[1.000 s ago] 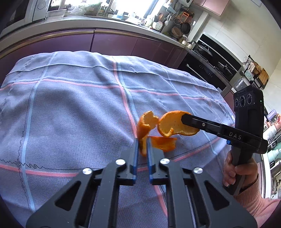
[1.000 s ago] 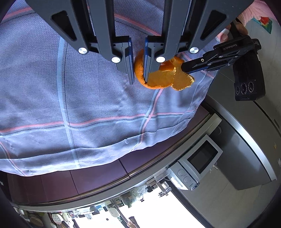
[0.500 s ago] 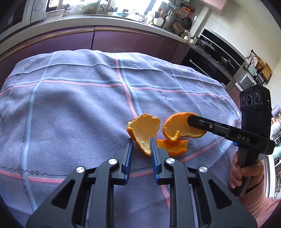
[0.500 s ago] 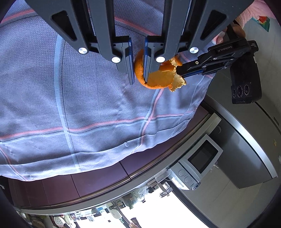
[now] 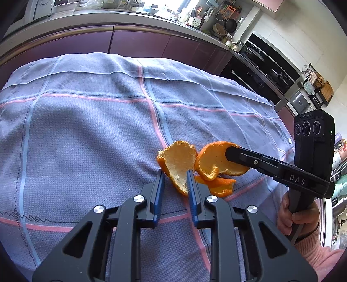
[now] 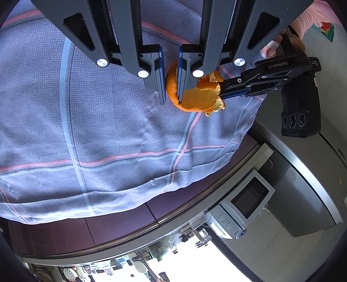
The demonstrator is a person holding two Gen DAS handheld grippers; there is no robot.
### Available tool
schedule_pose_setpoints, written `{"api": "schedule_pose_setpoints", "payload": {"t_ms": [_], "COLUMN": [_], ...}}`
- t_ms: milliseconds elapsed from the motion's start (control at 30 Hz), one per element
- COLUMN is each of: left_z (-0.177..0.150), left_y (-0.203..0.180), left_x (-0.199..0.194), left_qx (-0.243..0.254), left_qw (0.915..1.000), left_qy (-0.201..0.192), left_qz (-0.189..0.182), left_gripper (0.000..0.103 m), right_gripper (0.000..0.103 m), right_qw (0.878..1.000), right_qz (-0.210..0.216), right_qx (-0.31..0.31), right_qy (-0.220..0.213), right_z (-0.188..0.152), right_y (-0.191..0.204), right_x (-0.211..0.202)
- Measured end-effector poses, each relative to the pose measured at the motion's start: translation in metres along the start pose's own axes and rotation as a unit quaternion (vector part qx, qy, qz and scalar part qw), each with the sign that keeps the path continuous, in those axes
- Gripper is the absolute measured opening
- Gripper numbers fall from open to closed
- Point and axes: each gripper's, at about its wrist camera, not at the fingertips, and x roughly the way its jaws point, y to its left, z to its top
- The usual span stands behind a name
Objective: Collect trash
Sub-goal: 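Grasp an orange peel with the left gripper while the right gripper grasps another peel, then lift the peels and carry both grippers toward the teal bin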
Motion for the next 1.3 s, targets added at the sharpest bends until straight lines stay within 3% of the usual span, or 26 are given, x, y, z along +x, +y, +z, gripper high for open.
{"api": "schedule_pose_setpoints", "payload": {"t_ms": [133, 300, 500, 767, 1300], "left_z": [0.002, 0.000, -0.007, -0.021, -0.046], "left_y": [0.001, -0.007, -0.014, -0.013, 0.021], "left_x": [0.000, 0.003, -0.007, -0.053, -0.148], "left_qx": [-0.002, 0.010, 0.018, 0.028, 0.007], "left_qw": [1.0000, 0.9999, 0.9992, 0.9964, 0.9860], "left_qy": [-0.002, -0.005, -0.023, -0.068, -0.138], "left_qz": [-0.003, 0.007, 0.026, 0.043, 0.093], "left_gripper": [0.025, 0.008, 0.005, 0.005, 0.004], "right_gripper": [0.008, 0.008, 0.008, 0.008, 0.008], "right_qw": [1.000, 1.000, 1.000, 0.999, 0.997], "right_qz": [-0.006, -0.006, 0.001, 0.027, 0.068], "right_qx": [-0.001, 0.003, 0.003, 0.005, -0.030], "right_qy": [-0.001, -0.003, -0.009, -0.018, -0.017], "right_z": [0.000, 0.000, 0.000, 0.001, 0.007], "right_y": [0.001, 0.000, -0.001, 0.006, 0.060], "right_x": [0.001, 0.001, -0.002, -0.006, 0.006]}}
